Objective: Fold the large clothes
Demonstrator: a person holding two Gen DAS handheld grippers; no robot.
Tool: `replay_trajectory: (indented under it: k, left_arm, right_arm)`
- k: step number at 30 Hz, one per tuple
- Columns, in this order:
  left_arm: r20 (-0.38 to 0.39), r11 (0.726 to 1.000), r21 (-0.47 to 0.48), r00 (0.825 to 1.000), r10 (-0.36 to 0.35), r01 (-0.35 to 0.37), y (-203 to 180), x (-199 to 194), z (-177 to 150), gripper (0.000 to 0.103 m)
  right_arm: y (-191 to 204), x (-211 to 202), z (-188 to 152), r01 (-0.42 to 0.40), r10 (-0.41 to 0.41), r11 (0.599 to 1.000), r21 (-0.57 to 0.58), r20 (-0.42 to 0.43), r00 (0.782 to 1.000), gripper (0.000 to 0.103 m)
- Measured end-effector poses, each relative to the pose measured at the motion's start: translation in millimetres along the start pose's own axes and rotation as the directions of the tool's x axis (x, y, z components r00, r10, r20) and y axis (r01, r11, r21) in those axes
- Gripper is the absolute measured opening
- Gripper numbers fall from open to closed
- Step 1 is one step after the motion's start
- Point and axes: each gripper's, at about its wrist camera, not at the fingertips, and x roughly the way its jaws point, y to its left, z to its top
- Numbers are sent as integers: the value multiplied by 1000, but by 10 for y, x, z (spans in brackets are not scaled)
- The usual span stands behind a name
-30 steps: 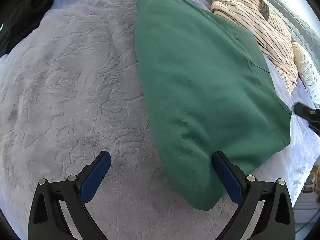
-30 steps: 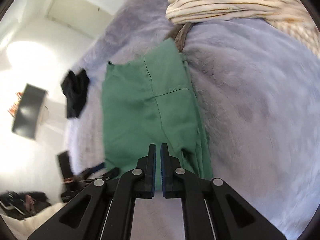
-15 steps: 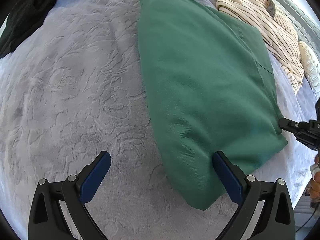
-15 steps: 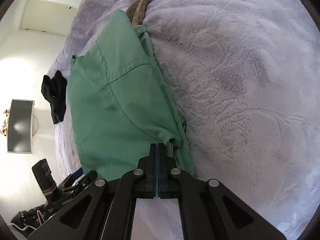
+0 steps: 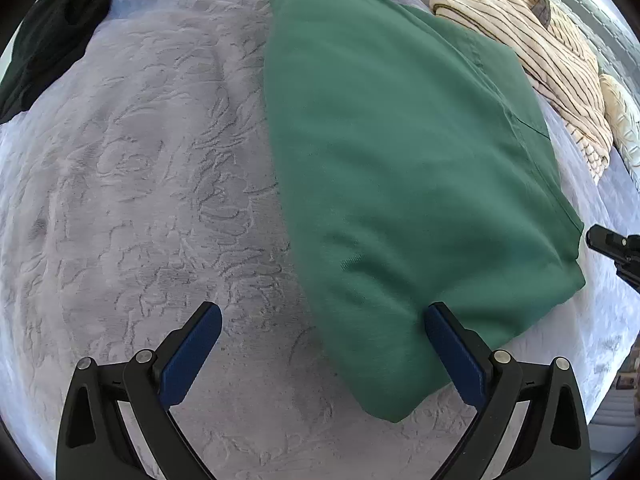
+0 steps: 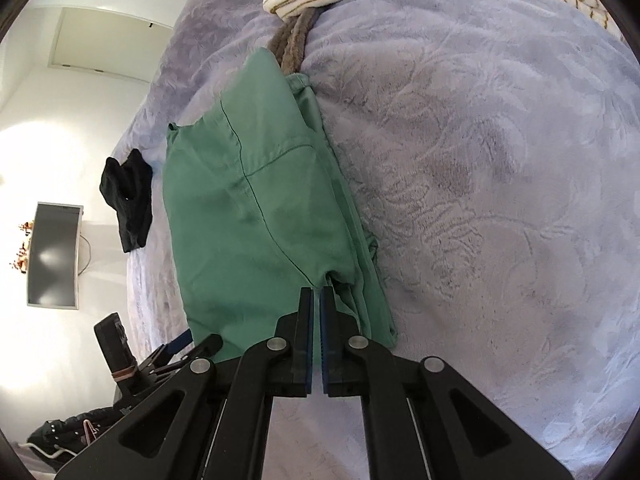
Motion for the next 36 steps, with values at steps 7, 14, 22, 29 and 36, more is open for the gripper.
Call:
replay_trajectory:
  k: [7, 14, 22, 29, 36]
  left_arm:
    - [34, 998, -39, 999, -39, 41, 41, -10, 67, 102]
    - [103, 989, -111, 991, -90, 101, 203, -83, 283, 102]
    - [68, 938, -186, 956, -284, 292, 313, 182, 593, 102]
    - [3, 895, -200, 913, -407, 400, 167, 479, 692, 102]
    - [-15, 889, -191, 904, -427, 417, 173, 583, 686, 102]
  right_arm:
    - [25, 3, 139, -14, 14, 1000, -17, -11, 1000, 4]
    - [-23, 64, 334, -27, 26, 999, -30, -18, 1000, 68]
    - [-34, 313, 728, -134, 132, 990, -47, -44, 990, 70]
    - [-101, 840, 1114, -207, 209, 978, 26, -112, 972, 70]
    - [18, 1214, 1296, -269, 271, 962, 35, -151, 950, 67]
